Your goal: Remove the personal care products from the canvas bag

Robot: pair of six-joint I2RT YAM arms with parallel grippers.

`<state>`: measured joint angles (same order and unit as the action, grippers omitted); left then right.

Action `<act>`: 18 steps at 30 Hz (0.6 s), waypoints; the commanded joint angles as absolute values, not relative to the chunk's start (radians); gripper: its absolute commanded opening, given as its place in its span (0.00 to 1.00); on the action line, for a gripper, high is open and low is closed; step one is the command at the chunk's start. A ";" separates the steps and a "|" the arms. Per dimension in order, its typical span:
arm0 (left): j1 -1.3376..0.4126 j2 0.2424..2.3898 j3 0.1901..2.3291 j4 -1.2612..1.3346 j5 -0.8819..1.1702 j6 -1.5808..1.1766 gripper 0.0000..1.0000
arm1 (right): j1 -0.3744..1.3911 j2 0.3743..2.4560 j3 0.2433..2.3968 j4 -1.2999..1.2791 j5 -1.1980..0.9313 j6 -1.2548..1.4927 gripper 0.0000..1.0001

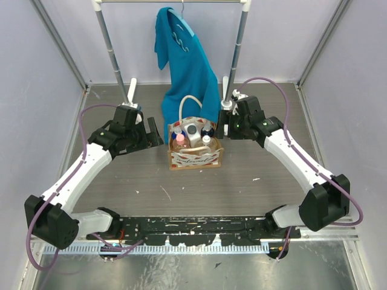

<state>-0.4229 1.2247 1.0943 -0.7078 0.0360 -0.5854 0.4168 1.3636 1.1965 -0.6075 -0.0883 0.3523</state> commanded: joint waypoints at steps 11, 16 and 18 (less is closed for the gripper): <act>-0.426 1.238 1.128 -0.672 0.039 -0.574 0.96 | 0.425 1.461 1.220 -0.493 -0.097 0.315 0.71; -0.426 1.237 1.127 -0.680 0.019 -0.578 0.96 | 0.446 1.490 1.222 -0.516 -0.106 0.313 0.14; -0.427 1.229 1.126 -0.683 0.012 -0.576 0.96 | 0.468 1.455 1.209 -0.531 -0.104 0.322 0.01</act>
<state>-0.4229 1.2400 1.1019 -0.6964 0.0341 -0.5842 0.4355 1.5002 1.1965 -0.5400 -0.0956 0.3187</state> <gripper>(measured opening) 0.962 0.096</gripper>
